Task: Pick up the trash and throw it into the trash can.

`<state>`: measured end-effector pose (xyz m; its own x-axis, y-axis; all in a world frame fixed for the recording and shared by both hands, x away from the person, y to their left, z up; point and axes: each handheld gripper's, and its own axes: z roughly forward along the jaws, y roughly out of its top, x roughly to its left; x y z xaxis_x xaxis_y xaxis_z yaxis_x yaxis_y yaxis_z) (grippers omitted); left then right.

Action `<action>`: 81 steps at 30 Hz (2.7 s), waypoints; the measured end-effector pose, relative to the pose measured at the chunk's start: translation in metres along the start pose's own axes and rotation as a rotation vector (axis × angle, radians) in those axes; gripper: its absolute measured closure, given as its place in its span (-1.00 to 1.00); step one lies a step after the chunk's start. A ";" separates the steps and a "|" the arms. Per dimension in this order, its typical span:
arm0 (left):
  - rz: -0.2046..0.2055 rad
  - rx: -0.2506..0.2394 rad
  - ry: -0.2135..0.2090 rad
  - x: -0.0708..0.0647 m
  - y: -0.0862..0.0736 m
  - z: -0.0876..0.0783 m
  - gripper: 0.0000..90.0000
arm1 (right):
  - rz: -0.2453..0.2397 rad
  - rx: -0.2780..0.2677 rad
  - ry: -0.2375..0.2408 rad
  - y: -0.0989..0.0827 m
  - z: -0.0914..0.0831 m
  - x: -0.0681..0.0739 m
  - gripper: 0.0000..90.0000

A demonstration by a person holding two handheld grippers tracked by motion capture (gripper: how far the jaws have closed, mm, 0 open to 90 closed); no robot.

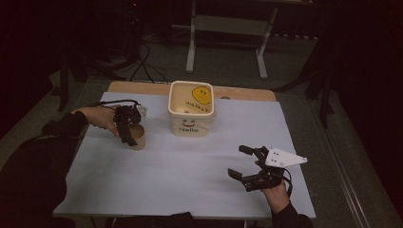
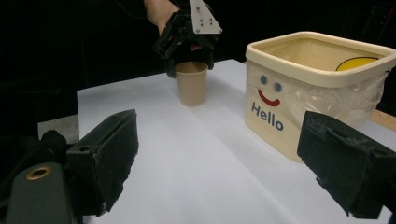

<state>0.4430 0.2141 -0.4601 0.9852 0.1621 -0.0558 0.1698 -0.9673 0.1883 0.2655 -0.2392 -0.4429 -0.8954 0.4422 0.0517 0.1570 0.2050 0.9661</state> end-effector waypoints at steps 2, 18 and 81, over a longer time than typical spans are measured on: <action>-0.002 -0.005 0.001 0.000 -0.002 0.001 -0.99 | -0.005 -0.001 -0.003 0.000 0.000 0.000 -0.73; 0.019 -0.024 -0.012 0.001 -0.008 0.006 -0.58 | -0.019 0.008 -0.008 0.000 0.003 0.001 -0.73; 0.054 -0.096 -0.004 -0.010 0.069 -0.142 -0.37 | -0.010 0.007 -0.007 0.000 0.003 -0.001 -0.73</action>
<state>0.4485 0.1735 -0.3074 0.9928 0.1096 -0.0475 0.1186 -0.9513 0.2844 0.2680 -0.2373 -0.4441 -0.8942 0.4458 0.0403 0.1511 0.2159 0.9646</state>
